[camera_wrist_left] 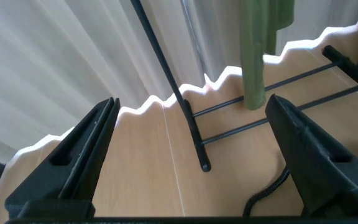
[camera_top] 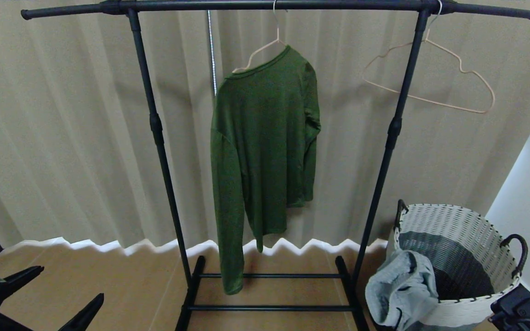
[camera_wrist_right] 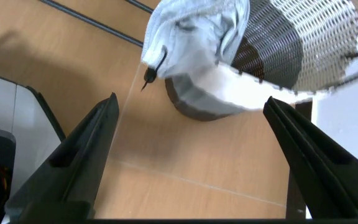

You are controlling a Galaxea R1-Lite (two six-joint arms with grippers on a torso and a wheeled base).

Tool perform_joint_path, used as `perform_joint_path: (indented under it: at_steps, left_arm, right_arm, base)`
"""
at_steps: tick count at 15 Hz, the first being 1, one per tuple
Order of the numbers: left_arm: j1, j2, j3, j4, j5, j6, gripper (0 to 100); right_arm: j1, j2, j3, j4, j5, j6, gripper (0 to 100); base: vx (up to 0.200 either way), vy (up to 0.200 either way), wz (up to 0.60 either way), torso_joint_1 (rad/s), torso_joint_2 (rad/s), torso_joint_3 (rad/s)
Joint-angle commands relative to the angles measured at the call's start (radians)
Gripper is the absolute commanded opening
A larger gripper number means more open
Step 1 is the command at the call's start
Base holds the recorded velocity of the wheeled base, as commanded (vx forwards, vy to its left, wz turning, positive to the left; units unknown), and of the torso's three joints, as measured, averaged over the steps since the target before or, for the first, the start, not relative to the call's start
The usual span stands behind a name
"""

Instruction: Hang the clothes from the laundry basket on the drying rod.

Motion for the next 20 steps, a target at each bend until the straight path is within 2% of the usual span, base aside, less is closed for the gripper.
perform_joint_path:
  at_steps: [1,3,17,20]
  left_arm:
    - [0.0,0.002,0.001,-0.001,0.0,0.0,100]
    - [0.0,0.002,0.001,-0.001,0.0,0.002,100]
    - [0.002,-0.002,0.004,-0.001,0.002,0.003,100]
    - [0.002,-0.001,0.004,-0.001,0.002,0.003,100]
  right_arm:
    - [0.001,0.003,0.0,-0.002,0.0,0.0,100]
    - [0.001,0.002,0.0,-0.002,0.0,0.0,100]
    - [0.001,0.003,0.0,0.0,0.0,0.0,100]
    - [0.001,0.003,0.0,0.0,0.0,0.0,100]
  base:
    - [0.2,0.0,0.0,0.007,0.01,0.002]
    - [0.2,0.0,0.0,0.007,0.0,0.002]
    - [0.0,0.0,0.0,0.0,0.0,0.0]
    - [0.0,-0.2,0.0,0.004,0.0,0.007]
